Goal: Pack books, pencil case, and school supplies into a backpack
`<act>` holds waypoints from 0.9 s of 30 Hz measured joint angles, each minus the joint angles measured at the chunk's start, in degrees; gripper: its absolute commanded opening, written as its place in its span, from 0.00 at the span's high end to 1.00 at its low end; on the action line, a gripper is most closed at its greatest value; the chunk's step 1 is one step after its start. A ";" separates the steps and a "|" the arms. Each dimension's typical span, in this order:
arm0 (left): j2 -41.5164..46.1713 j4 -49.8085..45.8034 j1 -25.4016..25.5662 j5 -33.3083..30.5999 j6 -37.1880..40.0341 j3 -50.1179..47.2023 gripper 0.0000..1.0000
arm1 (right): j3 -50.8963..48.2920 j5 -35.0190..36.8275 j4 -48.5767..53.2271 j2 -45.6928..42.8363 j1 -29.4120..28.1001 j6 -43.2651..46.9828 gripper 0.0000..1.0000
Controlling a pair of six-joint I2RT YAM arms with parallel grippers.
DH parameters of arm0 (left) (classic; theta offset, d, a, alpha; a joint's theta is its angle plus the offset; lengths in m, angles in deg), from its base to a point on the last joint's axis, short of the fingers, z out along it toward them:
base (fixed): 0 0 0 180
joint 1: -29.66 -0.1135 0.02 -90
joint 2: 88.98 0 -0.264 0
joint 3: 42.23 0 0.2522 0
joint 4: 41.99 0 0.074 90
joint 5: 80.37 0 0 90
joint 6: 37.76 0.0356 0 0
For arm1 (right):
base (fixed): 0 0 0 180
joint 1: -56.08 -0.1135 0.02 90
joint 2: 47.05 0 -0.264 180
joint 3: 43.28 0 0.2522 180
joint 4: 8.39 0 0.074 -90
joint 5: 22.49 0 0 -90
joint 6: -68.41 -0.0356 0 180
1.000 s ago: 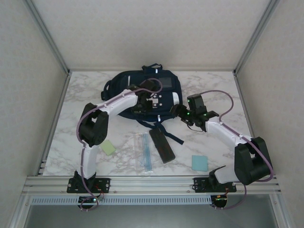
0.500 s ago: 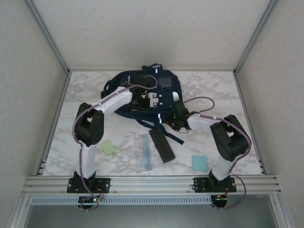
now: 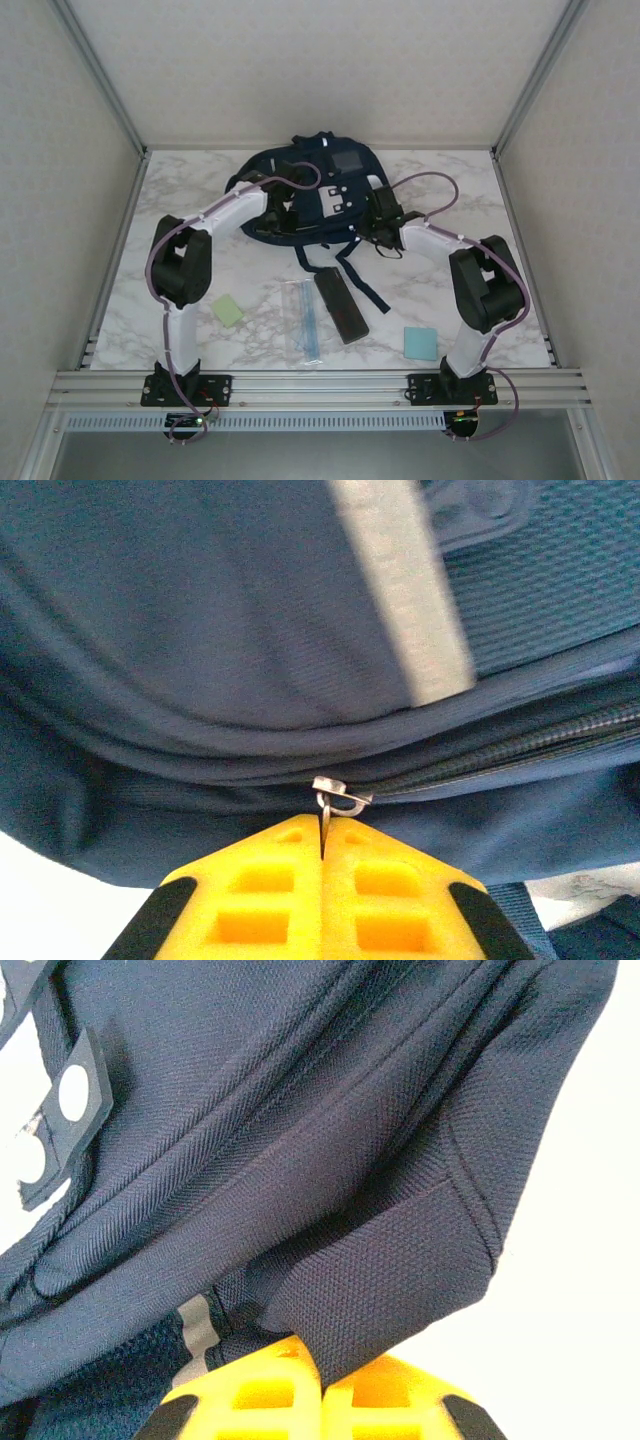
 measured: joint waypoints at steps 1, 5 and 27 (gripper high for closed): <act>0.61 0.02 -0.22 0.00 0.39 0.00 1.00 | 1.86 0.02 1.11 1.09 0.92 1.20 1.00; 2.60 0.04 -0.68 0.68 1.20 0.00 1.00 | 8.15 0.24 5.22 5.64 4.26 3.89 1.00; 7.23 1.73 -1.62 20.20 -4.09 2.43 1.00 | -5.33 -20.68 -8.44 -9.94 -2.54 -22.32 0.07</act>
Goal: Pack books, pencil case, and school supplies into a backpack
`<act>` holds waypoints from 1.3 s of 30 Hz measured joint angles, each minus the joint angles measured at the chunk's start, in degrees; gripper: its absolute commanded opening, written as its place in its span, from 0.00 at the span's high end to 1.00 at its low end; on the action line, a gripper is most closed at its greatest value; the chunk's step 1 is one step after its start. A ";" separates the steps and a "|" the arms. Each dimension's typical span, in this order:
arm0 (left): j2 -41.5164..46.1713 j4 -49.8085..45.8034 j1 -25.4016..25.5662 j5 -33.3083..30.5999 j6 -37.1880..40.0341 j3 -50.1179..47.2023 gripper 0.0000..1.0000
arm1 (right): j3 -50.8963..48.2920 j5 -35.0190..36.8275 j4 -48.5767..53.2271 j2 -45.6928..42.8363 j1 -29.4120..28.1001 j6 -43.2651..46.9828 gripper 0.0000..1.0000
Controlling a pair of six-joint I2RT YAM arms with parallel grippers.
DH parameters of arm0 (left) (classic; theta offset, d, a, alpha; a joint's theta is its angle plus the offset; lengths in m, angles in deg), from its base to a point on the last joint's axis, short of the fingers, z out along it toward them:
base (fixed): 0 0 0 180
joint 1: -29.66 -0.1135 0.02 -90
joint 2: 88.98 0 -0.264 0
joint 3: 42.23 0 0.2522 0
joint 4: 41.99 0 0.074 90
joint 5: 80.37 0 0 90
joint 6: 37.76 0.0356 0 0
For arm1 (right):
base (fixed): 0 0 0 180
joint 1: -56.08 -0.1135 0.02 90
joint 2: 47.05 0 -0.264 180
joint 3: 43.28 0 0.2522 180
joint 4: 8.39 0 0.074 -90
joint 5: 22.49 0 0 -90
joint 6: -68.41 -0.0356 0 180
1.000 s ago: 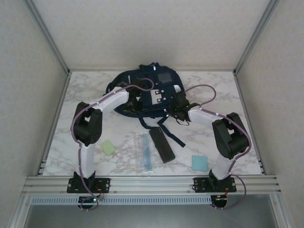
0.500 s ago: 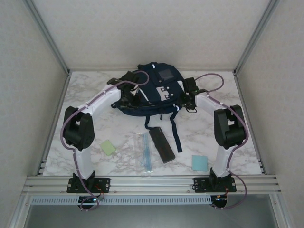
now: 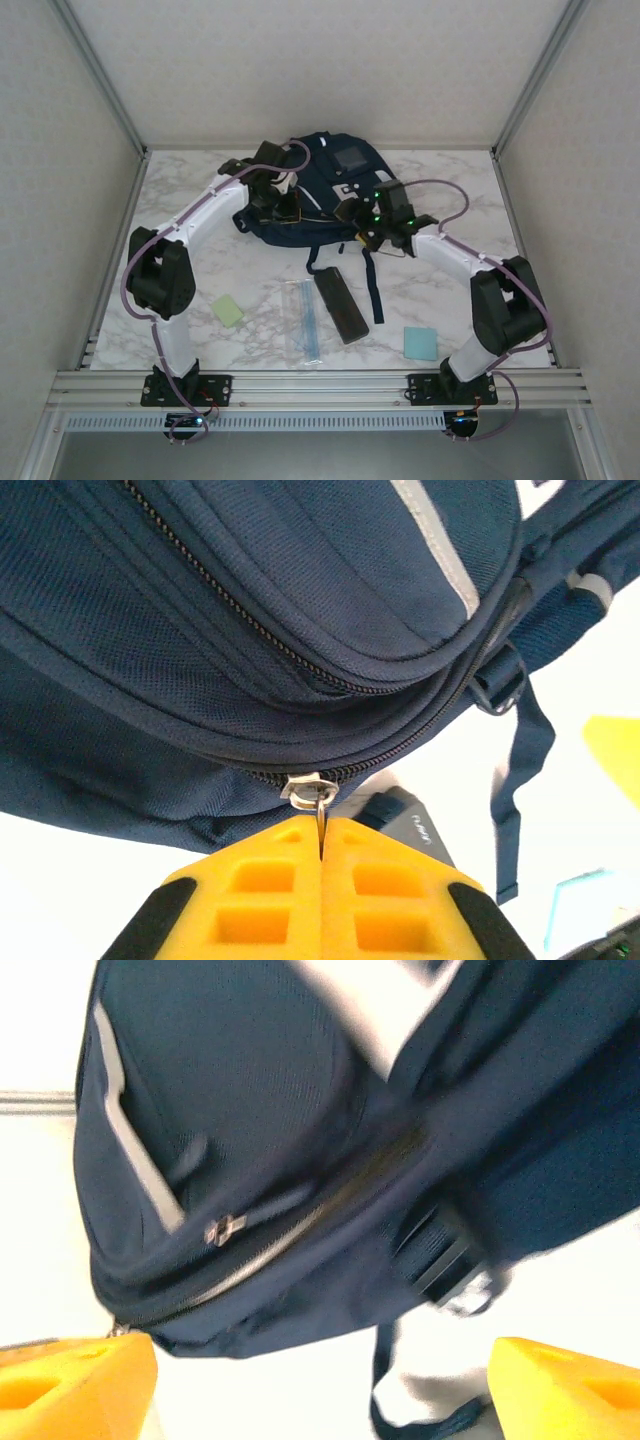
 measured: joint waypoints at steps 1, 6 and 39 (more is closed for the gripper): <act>0.00 0.00 0.22 0.48 -0.20 0.55 1.00 | -0.63 -0.39 -2.10 0.42 -1.20 -2.32 0.07; 0.13 0.39 1.38 2.36 -1.05 2.32 1.00 | -1.05 -0.26 -13.77 5.33 -4.07 -12.22 0.12; 3.21 0.57 -6.03 -12.44 5.05 -4.70 1.00 | 14.32 -8.83 22.56 10.93 5.14 34.01 1.00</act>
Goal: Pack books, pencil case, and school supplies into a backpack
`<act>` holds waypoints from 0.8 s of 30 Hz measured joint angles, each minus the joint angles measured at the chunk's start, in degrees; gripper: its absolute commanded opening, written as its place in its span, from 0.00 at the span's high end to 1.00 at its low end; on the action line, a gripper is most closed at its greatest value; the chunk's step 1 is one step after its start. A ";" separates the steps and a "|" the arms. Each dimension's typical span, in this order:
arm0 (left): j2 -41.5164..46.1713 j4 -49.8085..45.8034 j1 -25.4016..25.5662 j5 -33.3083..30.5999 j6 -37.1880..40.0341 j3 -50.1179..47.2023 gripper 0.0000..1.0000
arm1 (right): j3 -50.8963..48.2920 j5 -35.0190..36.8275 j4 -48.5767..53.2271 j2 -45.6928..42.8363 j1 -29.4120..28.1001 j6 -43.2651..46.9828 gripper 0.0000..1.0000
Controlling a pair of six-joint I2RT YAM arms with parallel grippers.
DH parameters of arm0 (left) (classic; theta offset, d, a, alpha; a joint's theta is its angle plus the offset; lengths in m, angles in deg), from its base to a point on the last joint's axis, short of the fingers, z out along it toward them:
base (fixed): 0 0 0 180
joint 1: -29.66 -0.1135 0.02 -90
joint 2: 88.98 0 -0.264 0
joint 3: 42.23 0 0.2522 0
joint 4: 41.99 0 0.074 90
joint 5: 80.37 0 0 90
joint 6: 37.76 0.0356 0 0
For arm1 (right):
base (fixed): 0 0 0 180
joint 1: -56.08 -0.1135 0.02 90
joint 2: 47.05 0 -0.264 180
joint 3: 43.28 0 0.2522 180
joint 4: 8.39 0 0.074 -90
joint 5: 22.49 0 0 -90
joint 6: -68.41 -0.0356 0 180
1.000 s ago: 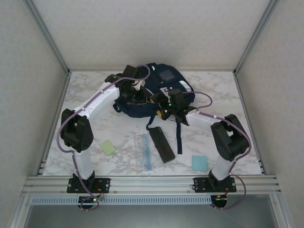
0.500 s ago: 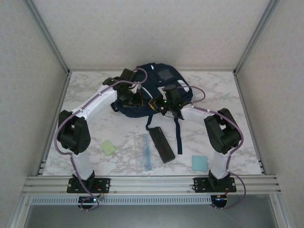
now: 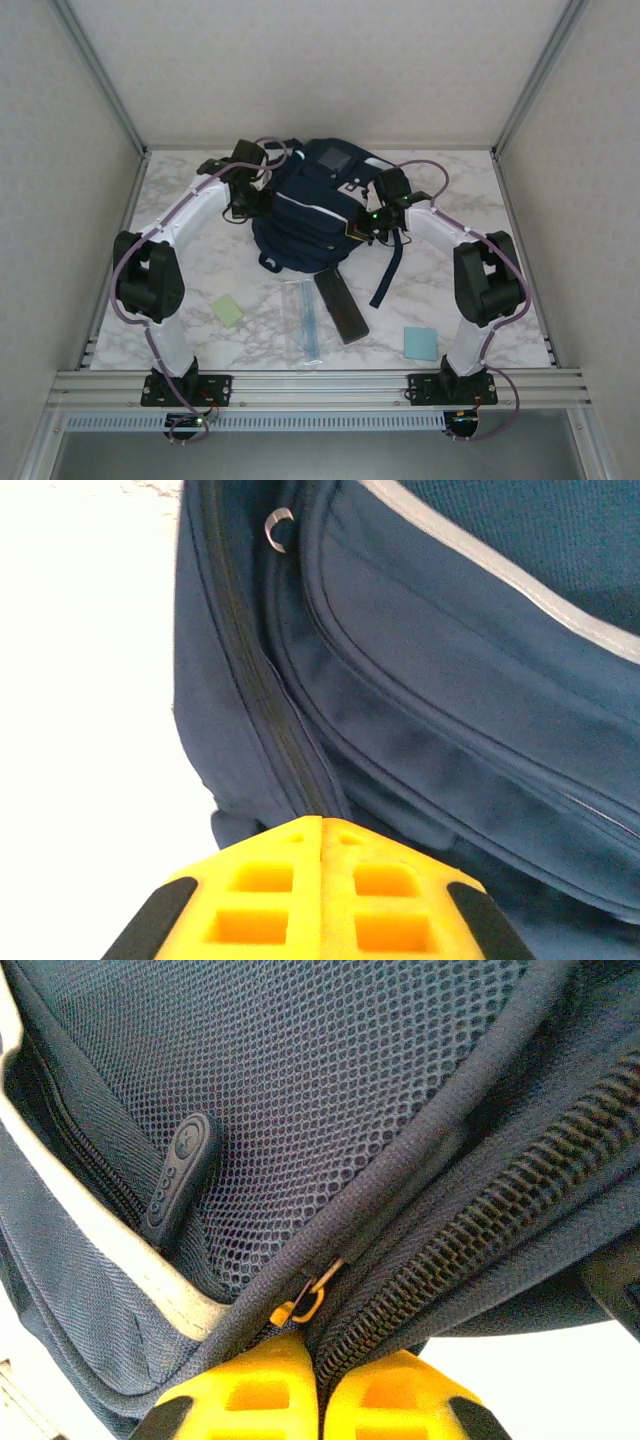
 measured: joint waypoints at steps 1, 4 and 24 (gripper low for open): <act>0.00 0.28 0.13 0.68 -0.02 -0.26 1.00 | -0.17 -0.07 0.59 -0.44 0.26 0.50 1.00; 0.07 1.38 1.75 3.26 -0.24 -1.20 0.94 | -0.74 -0.74 0.72 -0.96 0.42 1.05 1.00; 0.07 8.20 12.35 12.59 -1.18 -5.29 0.38 | -6.16 -10.69 -15.63 -0.35 -0.57 -13.22 1.00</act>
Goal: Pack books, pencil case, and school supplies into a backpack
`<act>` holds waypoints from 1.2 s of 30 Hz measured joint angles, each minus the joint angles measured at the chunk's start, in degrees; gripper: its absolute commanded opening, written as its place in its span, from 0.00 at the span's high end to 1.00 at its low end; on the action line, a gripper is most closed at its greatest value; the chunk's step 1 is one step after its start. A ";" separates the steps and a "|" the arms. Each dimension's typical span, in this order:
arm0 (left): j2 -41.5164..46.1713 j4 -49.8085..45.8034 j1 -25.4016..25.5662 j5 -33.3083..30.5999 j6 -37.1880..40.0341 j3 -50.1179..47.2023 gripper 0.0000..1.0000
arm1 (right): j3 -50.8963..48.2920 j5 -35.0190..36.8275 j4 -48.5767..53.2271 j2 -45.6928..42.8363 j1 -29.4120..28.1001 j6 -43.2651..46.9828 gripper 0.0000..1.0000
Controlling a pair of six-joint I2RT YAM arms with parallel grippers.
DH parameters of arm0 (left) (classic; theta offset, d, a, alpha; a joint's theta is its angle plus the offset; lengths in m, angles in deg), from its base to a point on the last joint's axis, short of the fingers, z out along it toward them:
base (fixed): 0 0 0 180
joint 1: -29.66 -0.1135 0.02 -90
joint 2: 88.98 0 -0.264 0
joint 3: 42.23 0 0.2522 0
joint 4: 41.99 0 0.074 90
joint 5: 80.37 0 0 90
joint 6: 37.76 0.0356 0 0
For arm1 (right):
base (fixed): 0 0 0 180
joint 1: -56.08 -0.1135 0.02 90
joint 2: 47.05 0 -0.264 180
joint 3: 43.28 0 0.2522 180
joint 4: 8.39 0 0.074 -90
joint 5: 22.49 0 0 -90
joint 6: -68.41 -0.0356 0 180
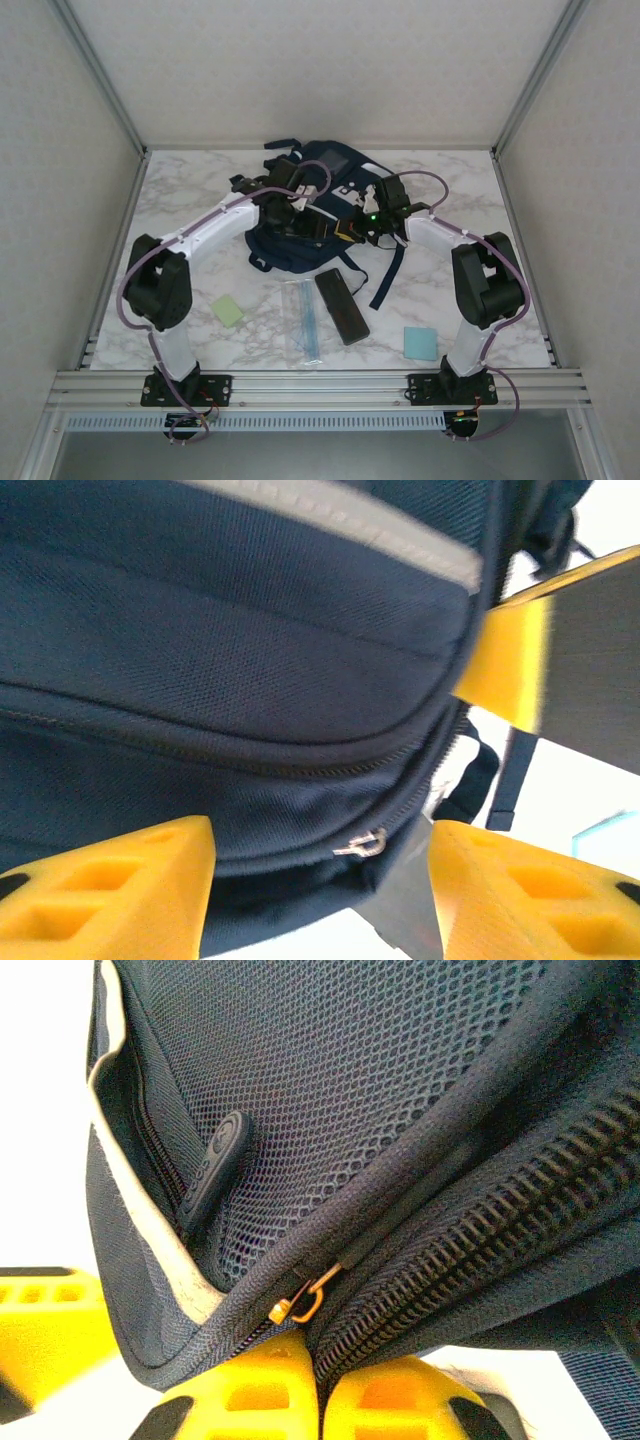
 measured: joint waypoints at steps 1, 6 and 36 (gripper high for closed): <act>-0.52 -0.04 0.00 0.26 0.04 -0.28 0.36 | 0.00 -0.09 -0.13 0.00 0.00 -0.24 1.00; -0.96 0.22 -0.02 1.22 -0.39 -0.66 0.35 | 0.00 -0.42 -0.44 0.07 -0.04 -0.90 1.00; -3.96 -0.98 2.84 3.39 -3.50 -0.68 0.63 | 0.28 -0.33 -1.75 0.76 0.76 -1.88 1.00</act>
